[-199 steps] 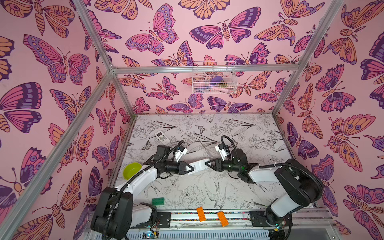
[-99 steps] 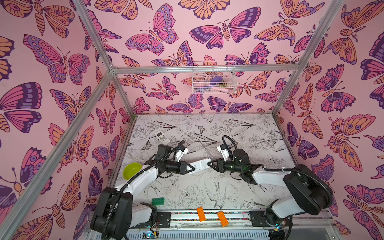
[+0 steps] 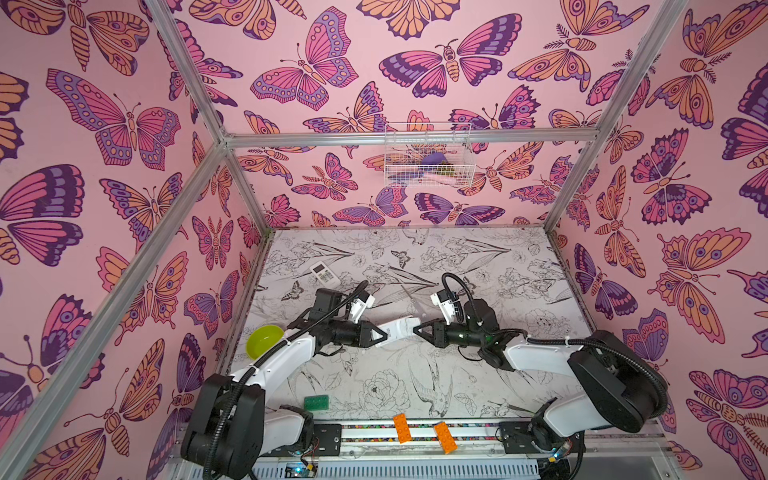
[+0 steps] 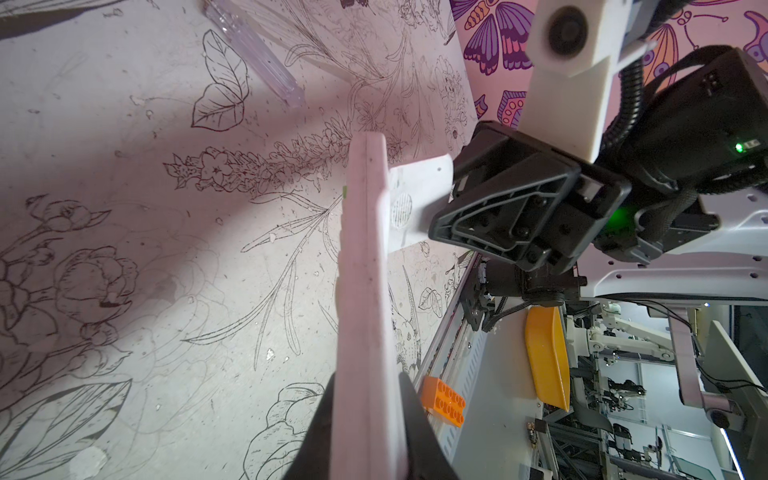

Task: Unload the batteries from the remote control
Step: 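Slide the battery cover off with the right gripper, away from the left gripper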

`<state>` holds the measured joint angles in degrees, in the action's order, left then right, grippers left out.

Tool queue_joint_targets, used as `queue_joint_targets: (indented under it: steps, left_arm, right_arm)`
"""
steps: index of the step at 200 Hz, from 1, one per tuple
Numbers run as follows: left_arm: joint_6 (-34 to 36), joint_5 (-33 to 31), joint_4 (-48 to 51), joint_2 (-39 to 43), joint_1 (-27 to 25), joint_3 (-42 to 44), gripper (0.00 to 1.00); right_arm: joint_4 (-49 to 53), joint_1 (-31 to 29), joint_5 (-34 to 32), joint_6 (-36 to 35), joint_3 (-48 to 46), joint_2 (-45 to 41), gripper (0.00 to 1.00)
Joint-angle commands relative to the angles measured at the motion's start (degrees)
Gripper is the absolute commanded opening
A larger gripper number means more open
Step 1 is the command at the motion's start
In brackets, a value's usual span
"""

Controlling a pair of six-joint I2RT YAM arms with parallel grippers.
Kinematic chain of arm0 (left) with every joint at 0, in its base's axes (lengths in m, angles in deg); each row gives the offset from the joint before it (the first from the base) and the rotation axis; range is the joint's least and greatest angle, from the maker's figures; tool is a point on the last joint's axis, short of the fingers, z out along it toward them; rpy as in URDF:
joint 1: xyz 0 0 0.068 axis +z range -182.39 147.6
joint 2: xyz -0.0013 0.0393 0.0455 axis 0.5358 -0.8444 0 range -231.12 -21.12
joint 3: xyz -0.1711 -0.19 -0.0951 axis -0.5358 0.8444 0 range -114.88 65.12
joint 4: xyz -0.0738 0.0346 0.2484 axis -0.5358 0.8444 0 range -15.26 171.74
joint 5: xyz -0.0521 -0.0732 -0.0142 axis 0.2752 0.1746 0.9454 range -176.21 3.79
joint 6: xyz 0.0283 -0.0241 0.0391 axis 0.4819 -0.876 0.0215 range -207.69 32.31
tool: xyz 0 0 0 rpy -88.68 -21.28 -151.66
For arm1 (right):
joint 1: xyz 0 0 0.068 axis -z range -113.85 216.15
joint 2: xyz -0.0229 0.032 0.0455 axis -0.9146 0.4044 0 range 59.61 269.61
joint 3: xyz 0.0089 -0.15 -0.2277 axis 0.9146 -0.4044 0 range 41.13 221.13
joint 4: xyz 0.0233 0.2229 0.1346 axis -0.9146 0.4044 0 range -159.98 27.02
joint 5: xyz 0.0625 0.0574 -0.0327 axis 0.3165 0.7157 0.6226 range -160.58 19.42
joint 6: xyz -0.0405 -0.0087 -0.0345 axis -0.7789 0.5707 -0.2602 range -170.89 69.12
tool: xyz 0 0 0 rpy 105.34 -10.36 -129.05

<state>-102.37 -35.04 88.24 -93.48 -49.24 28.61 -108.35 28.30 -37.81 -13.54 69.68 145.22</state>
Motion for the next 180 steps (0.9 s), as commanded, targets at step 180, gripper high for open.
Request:
queue_joint_targets:
  steps: [180]
  left_arm:
    - [1.68,-0.45,2.91,1.86,0.81,-0.98,0.00]
  right_arm:
    - [54.70,11.89,-22.43,-22.04,14.97,-17.95,0.09]
